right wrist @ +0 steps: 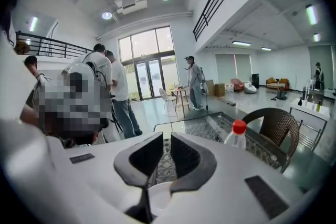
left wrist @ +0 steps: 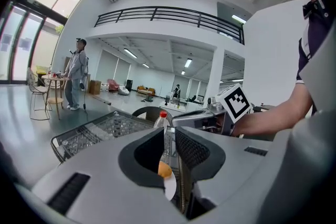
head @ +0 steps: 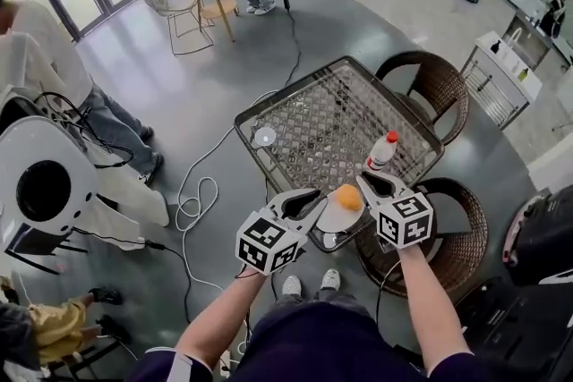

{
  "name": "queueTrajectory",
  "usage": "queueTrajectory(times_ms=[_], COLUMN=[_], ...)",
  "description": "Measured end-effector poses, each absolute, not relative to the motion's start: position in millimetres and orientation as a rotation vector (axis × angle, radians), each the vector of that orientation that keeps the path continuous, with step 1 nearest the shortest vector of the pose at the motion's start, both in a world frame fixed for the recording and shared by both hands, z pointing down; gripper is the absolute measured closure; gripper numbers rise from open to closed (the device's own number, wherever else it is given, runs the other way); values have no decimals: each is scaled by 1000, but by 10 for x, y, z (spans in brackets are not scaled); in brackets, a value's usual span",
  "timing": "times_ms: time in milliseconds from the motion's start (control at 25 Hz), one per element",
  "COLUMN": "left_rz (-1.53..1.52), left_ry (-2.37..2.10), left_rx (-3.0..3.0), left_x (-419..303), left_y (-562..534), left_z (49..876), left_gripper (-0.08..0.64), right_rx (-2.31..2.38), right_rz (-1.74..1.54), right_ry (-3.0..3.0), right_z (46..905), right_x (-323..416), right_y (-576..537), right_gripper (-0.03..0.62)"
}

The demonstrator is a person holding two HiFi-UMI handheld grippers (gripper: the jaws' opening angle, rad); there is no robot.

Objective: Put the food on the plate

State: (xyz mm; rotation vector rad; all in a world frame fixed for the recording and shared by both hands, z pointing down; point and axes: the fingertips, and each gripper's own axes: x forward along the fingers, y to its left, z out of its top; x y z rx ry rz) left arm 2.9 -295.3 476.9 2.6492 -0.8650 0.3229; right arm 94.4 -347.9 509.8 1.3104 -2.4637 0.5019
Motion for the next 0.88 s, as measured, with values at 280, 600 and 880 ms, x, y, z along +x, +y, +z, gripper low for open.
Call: queueTrajectory(times_ms=[280, 600, 880], left_rz=[213, 167, 150], left_ry=[-880, -858, -850], left_rx=[2713, 2766, 2782], left_x=[40, 105, 125], left_y=[-3037, -2968, -2871], left_z=[4318, 3994, 3885], left_gripper=[485, 485, 485], right_rx=[1399, 1410, 1409], right_rz=[426, 320, 274], right_ry=[-2619, -2746, -2789], right_z=[4415, 3918, 3711], right_x=[896, 740, 693], right_y=[-3378, -3187, -3034], right_gripper=[588, 588, 588])
